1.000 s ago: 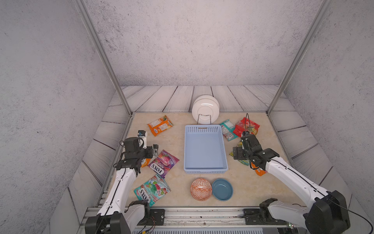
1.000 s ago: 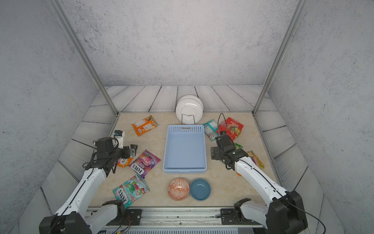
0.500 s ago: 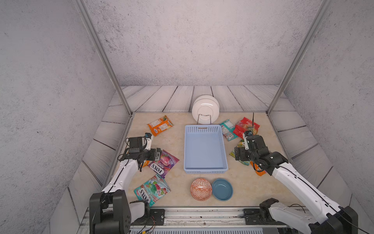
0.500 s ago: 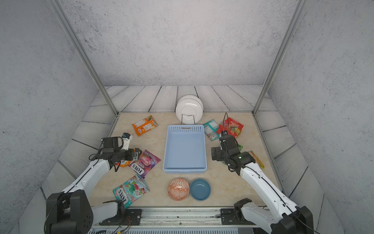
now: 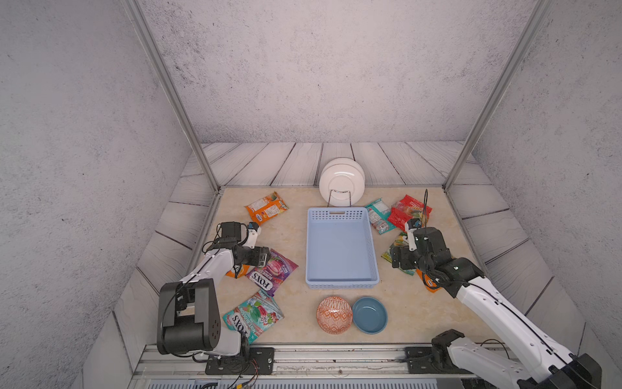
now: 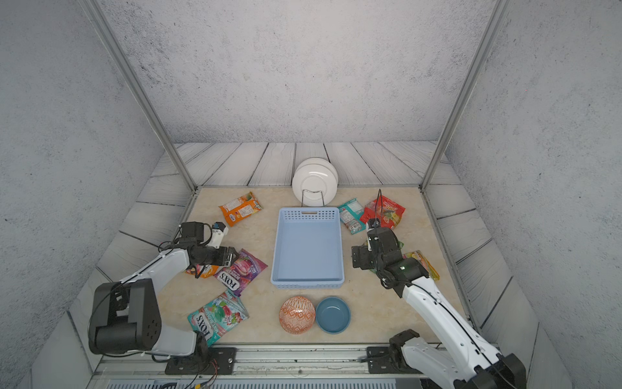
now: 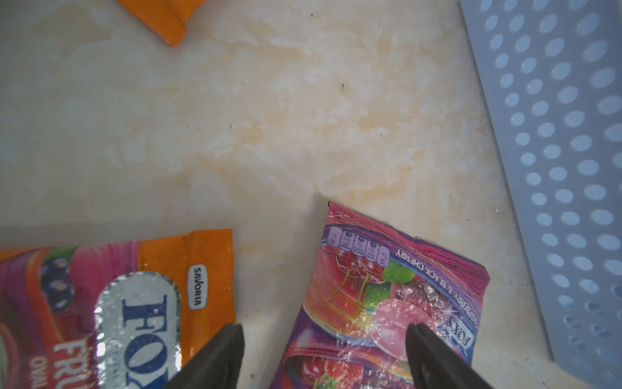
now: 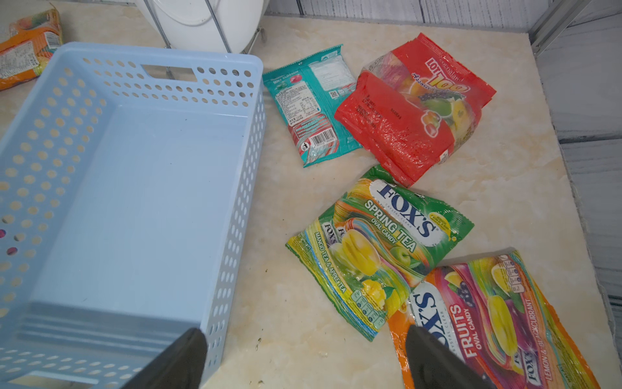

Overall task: Put the candies in the basket
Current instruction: Pick up the candy at the center of the board.

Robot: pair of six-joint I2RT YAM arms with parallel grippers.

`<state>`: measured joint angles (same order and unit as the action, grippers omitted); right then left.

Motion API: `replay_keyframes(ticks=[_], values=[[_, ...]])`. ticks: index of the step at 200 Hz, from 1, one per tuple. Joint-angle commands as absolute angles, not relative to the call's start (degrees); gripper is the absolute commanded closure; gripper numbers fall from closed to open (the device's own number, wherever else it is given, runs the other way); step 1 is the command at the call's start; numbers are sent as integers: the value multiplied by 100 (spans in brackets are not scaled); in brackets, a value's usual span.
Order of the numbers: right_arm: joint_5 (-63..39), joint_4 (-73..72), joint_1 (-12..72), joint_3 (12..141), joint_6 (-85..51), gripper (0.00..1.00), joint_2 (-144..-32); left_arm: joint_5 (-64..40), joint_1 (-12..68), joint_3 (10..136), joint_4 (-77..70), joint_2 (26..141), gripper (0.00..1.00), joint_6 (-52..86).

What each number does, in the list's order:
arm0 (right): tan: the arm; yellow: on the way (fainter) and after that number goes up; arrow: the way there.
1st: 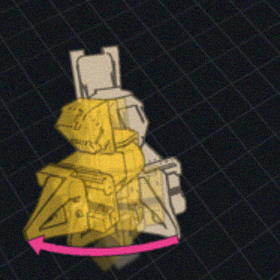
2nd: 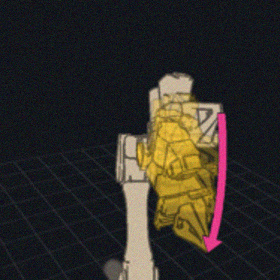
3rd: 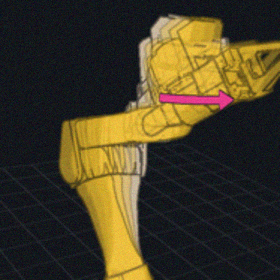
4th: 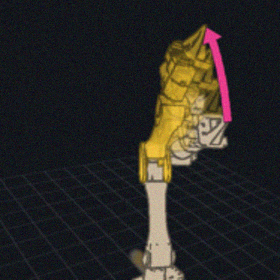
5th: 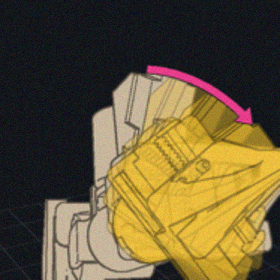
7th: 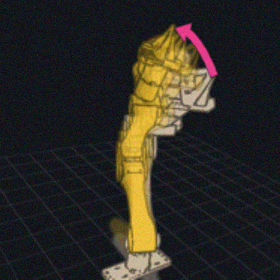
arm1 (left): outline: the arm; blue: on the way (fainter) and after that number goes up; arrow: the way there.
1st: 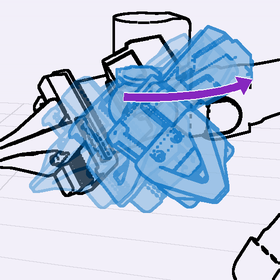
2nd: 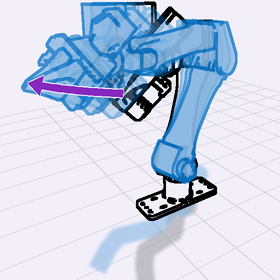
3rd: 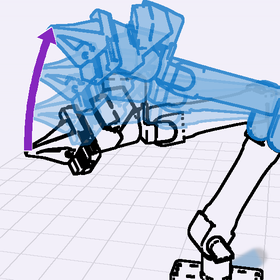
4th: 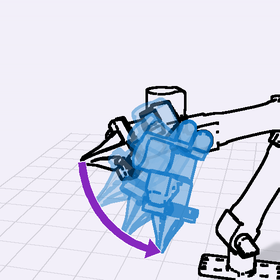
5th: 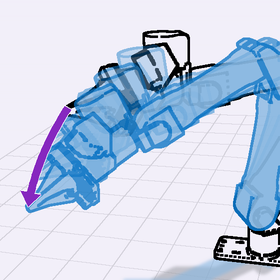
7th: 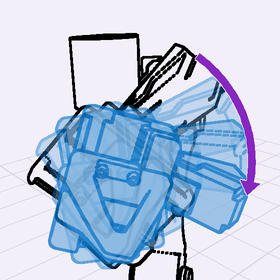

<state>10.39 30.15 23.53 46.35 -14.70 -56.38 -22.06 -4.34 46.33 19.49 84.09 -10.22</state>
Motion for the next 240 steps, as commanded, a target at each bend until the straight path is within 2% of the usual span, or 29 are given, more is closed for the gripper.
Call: replay_keyframes(ticks=[1, 17, 46, 102, 133, 152, 168, 188, 210, 240], values=[[928, 2881, 2339, 4568, -1429, 3, -5590, -2123, -421, 4905, 2289, 8647, 25, -1186], [1079, 3008, 2334, 4624, -1415, 3, -5620, -2049, -415, 5023, 2508, 8785, 32, -1204], [887, 2811, 2331, 4557, -1412, 3, -5629, -2077, -420, 5106, 2660, 9041, 37, -1356], [938, 2877, 2338, 4606, -1390, 3, -5677, -2472, -411, 5132, 2940, 9312, 40, -1420], [917, 2852, 2335, 4566, -1409, 3, -5673, -2540, -387, 5179, 2998, 9501, 51, -1477], [987, 2974, 2330, 4647, -1380, 3, -5699, -2492, -388, 5243, 3016, 9499, 73, -1460], [1096, 3018, 2337, 4633, -1404, 3, -5662, -2483, -374, 5263, 3019, 9441, 82, -1442], [889, 2891, 2332, 4590, -1398, 3, -5655, -2437, -321, 5304, 2976, 9320, 90, -1466], [1134, 3086, 2325, 4664, -1388, 3, -5654, -2314, -245, 5352, 2999, 9114, 100, -1599], [981, 2983, 2334, 4630, -1391, 3, -5628, -2237, -54, 5415, 2952, 8751, 100, -1899]])
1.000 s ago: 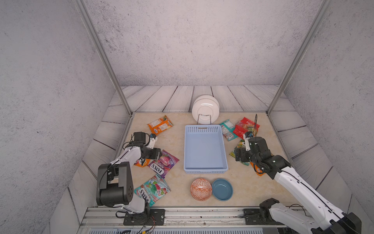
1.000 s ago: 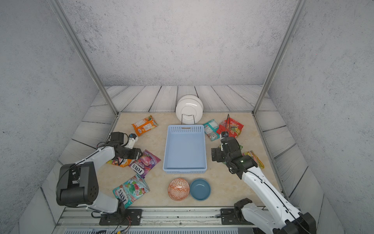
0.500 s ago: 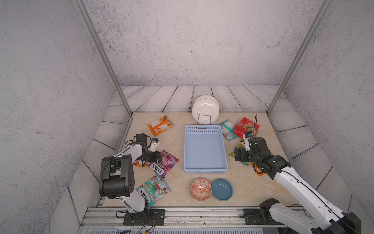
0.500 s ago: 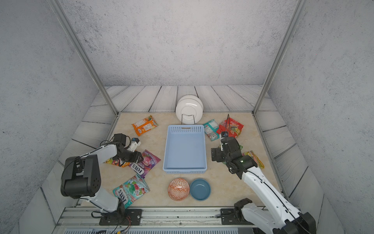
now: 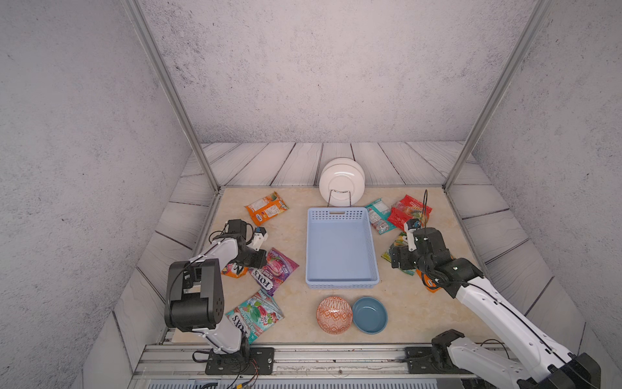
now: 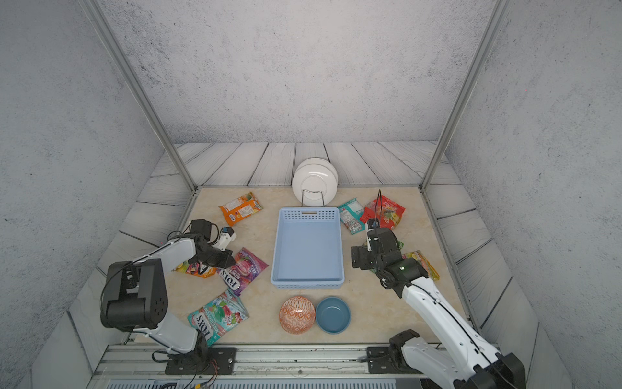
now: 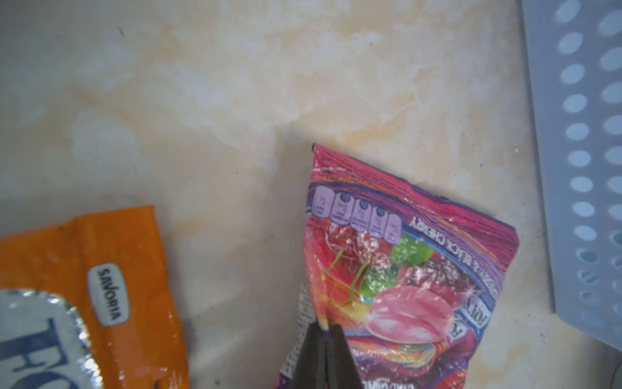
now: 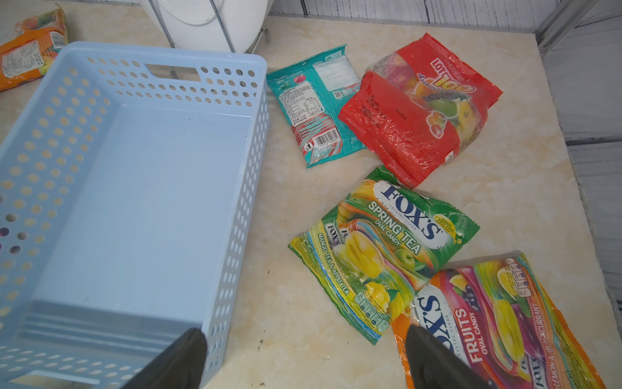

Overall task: Put the candies in the basket
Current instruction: Pick up the candy at the center of the board.

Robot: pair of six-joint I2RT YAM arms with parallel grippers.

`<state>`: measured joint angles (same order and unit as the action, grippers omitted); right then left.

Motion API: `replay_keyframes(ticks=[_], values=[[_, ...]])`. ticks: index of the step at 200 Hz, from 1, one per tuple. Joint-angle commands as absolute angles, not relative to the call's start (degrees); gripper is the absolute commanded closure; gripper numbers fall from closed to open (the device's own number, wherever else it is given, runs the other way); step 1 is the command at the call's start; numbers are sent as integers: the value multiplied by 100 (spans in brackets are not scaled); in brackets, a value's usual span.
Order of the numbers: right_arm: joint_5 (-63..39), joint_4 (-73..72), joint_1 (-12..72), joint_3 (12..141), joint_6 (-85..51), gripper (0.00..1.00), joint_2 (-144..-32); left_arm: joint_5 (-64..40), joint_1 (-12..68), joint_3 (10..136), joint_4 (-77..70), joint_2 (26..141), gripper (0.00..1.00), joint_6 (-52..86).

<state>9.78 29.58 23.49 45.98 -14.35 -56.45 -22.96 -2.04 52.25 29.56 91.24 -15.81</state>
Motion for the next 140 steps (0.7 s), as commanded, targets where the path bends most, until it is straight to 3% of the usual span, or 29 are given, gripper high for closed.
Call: replay_keyframes(ticks=[1, 140], values=[[991, 2994, 2336, 4640, -1390, 3, -5627, -2230, -49, 5419, 2953, 8739, 100, -1907], [1345, 2933, 2337, 4554, -1401, 3, -5467, -2283, 738, 6285, 3266, 7015, 100, -3492]])
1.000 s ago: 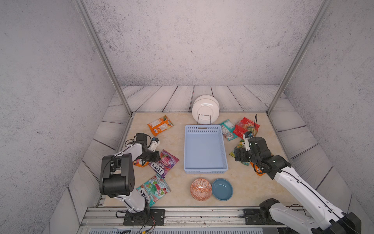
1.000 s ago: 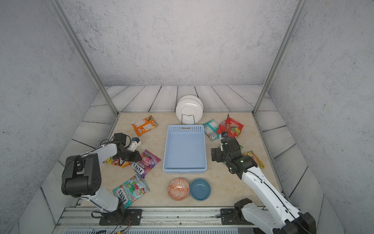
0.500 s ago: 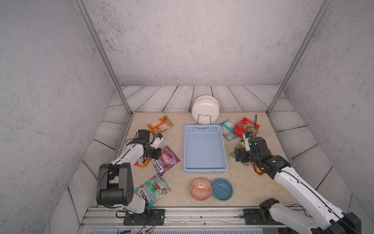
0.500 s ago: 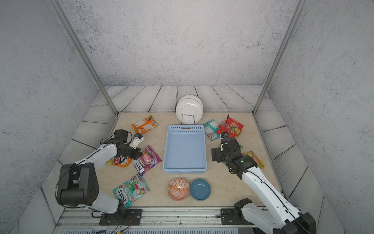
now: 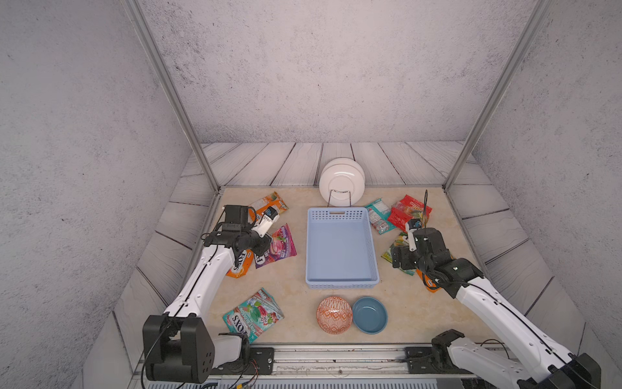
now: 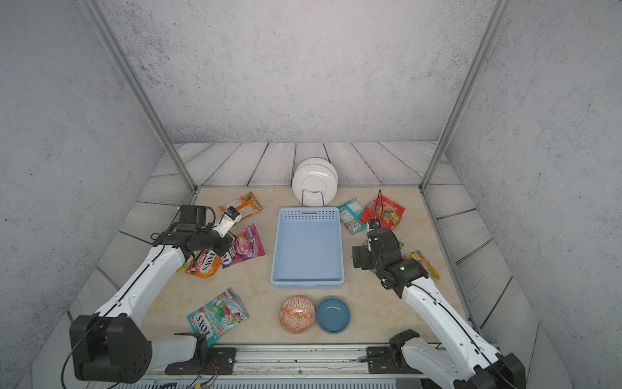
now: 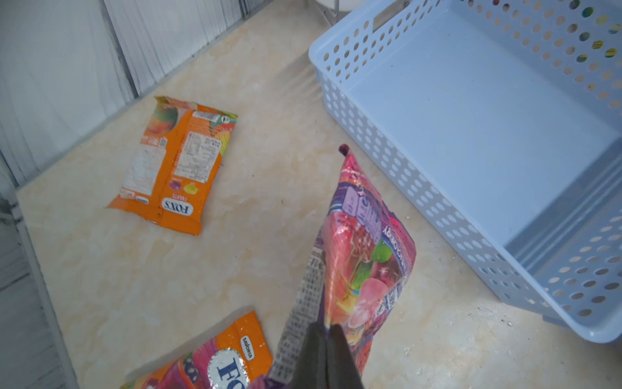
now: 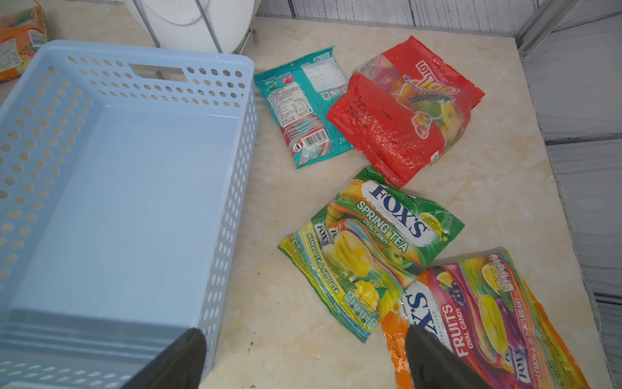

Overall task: Put the candies in the basket
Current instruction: Pick up the candy at the center of the board, then place the candy in the basket.

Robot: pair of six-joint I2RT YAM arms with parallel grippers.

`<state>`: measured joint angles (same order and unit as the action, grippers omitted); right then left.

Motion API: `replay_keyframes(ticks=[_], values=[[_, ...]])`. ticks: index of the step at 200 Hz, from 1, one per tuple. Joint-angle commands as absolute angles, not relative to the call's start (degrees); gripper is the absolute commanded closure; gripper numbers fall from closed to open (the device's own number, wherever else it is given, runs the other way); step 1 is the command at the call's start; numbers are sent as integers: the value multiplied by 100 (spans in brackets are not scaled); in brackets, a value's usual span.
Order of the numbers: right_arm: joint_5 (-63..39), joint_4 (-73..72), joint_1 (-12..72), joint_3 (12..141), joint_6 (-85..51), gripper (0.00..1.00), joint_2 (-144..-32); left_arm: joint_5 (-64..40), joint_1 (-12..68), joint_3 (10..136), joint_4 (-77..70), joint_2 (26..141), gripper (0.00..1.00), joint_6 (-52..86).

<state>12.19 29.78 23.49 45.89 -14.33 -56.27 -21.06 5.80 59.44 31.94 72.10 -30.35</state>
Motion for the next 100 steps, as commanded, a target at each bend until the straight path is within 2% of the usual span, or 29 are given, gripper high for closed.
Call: replay_keyframes(ticks=[1, 39, 100], values=[[1353, 2943, 2337, 4562, -1399, 3, -5471, -2284, 747, 6307, 3272, 7014, 100, -3499], [1482, 2907, 2335, 4496, -1399, 3, -5429, -2704, 1088, 7085, 3720, 7243, 100, -3538], [1538, 2936, 2326, 4539, -1392, 3, -5494, -2906, 1944, 8145, 3952, 7913, 100, -2823]])
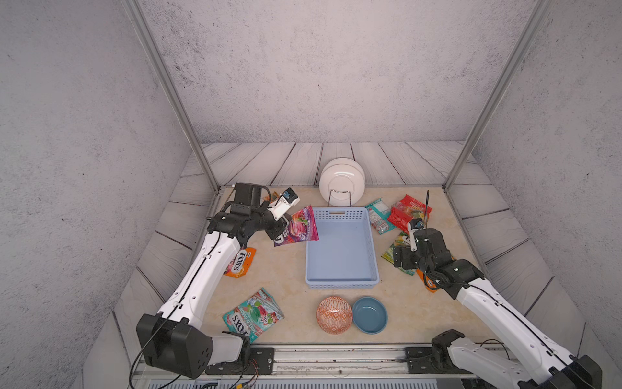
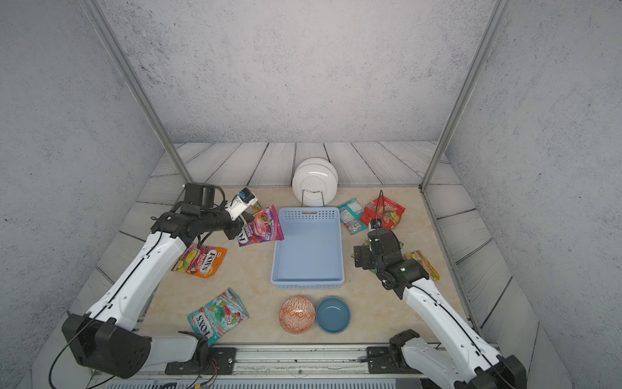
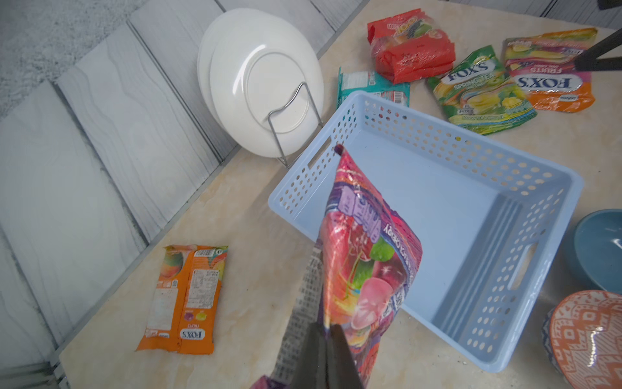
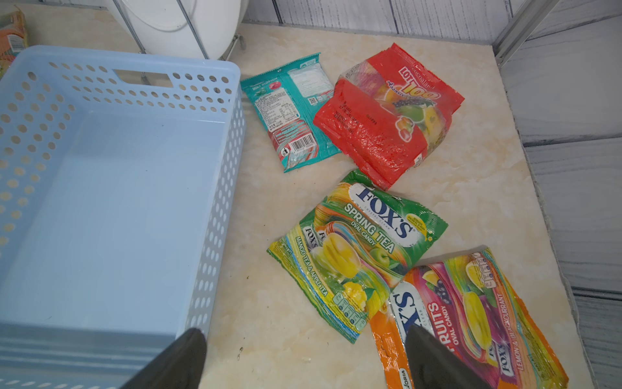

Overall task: Put the candies in the basket
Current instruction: Place the candy in the basket.

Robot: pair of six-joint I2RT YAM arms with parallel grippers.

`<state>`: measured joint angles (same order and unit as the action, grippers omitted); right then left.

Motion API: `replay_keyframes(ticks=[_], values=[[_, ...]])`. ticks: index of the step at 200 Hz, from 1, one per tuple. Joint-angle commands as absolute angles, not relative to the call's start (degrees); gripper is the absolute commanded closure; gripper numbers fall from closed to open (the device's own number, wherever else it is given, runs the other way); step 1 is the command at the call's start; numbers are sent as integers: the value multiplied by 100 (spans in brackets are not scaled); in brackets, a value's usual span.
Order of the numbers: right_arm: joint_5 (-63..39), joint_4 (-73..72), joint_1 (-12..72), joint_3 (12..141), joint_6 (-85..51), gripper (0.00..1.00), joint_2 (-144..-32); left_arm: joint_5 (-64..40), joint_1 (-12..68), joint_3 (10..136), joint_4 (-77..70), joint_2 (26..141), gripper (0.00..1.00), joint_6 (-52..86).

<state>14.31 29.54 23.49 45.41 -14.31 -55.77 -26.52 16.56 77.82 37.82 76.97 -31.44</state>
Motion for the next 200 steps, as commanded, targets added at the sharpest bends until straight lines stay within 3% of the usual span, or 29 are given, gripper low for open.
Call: replay_keyframes(ticks=[1, 97, 200], values=[[1547, 2940, 2323, 4541, -1390, 3, -5494, -2916, 1952, 8160, 3958, 7929, 100, -2809], [1603, 3012, 2300, 4538, -1390, 3, -5458, -2633, 3312, 8060, 3688, 8586, 100, -1962], [1551, 3015, 2289, 4468, -1415, 3, -5463, -2437, 3908, 7446, 2921, 9161, 100, -1335]])
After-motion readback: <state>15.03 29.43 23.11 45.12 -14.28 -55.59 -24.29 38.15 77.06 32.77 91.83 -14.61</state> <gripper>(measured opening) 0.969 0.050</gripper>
